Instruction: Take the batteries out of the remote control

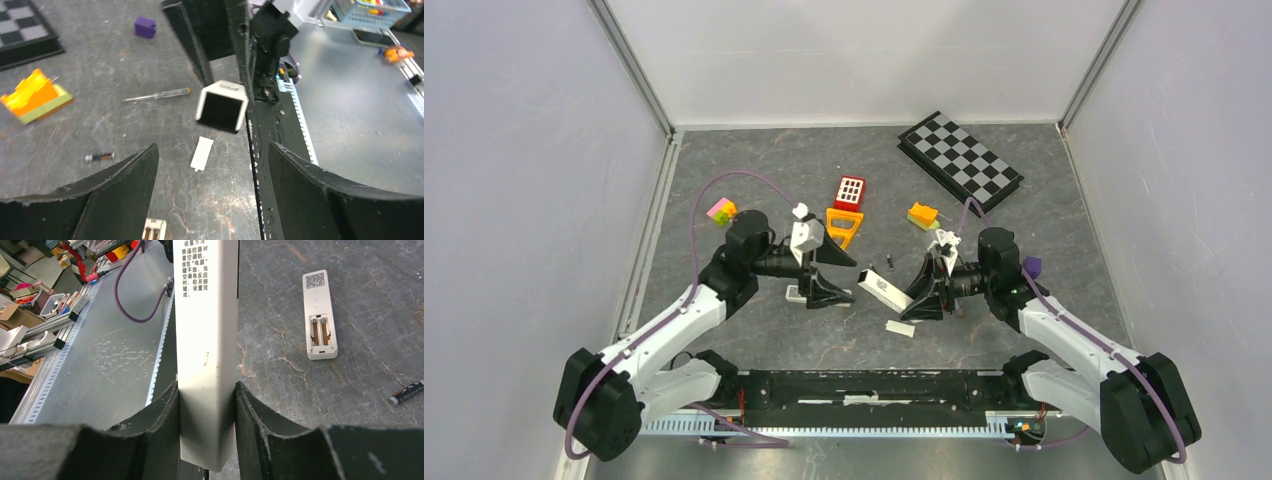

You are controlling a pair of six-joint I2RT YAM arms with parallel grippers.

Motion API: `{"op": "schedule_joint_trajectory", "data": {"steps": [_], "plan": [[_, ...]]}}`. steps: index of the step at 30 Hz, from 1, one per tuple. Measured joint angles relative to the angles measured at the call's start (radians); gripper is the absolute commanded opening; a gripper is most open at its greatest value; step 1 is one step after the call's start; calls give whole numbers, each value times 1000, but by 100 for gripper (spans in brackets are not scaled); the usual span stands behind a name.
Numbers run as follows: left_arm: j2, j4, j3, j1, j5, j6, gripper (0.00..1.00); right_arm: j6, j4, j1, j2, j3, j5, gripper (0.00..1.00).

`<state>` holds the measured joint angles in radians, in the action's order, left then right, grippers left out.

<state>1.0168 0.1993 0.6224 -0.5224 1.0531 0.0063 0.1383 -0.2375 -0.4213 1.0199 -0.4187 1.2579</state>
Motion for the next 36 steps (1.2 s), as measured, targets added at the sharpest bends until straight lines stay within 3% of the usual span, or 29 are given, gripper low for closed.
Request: {"op": "schedule_joint_trajectory", "data": {"steps": [9,14,23,30,36], "plan": [[77,-73,67,-146,12,230,76,7,0,1,-3,0,3,0],[77,-96,68,-148,-22,294,61,8,0,1,-3,0,3,0],[78,-67,82,-164,-59,325,61,8,0,1,13,0,2,0],[83,-32,82,-166,-63,323,35,4,0,0,23,0,6,0],[83,-37,82,-166,-61,324,46,-4,0,0,23,0,7,0]]}}
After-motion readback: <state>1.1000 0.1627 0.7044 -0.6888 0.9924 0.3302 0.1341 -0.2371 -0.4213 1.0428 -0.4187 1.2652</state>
